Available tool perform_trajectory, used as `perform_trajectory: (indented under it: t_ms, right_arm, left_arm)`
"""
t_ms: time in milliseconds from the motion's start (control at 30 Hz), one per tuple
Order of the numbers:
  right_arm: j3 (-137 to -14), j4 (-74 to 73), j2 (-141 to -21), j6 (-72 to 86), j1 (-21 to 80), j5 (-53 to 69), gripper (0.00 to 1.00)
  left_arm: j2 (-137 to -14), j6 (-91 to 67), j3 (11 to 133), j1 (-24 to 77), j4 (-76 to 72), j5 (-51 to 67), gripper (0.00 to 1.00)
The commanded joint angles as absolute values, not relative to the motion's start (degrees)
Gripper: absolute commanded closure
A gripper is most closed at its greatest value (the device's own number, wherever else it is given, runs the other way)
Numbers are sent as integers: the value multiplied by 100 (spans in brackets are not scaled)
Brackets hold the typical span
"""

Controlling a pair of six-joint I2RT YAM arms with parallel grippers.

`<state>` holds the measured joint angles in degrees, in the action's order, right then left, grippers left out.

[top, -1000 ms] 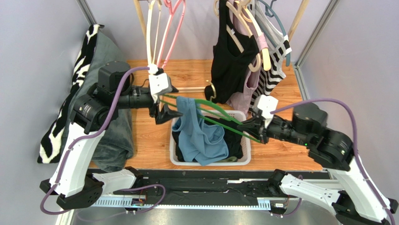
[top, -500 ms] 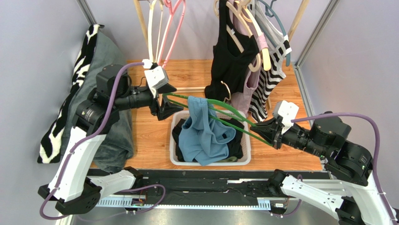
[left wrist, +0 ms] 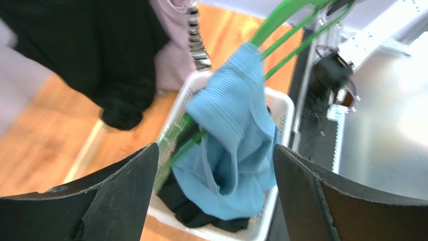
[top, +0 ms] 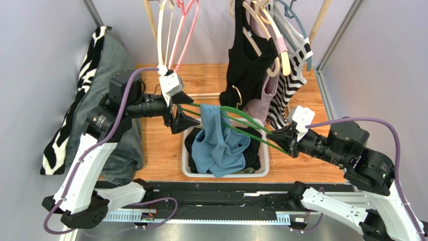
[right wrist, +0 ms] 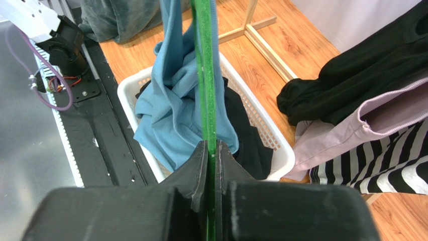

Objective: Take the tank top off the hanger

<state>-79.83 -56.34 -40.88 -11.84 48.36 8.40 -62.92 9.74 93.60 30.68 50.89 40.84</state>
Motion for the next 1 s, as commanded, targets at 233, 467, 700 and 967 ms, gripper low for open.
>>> perform_trajectory:
  t_ms: [233,467,700,967]
  right_arm:
    - [-7980,-5282,-4078,-1081,4834,431,100]
    - [-8191,-5221,-4096,-1029,4834,378,100]
    - [-8270,-5142,-4113,-932,4834,571,100]
    - [-8253,-5124,-4078,-835,4834,703,100]
  left_arm:
    - [-6574,1143,10795,2997,4931,2925,6]
    - [-6241,633,9300,2997,4659,4086,11]
    - [-6319,264,8895,2997,4343,4307,12]
    - [-6697,-351,8921,2997,3920,4579,17]
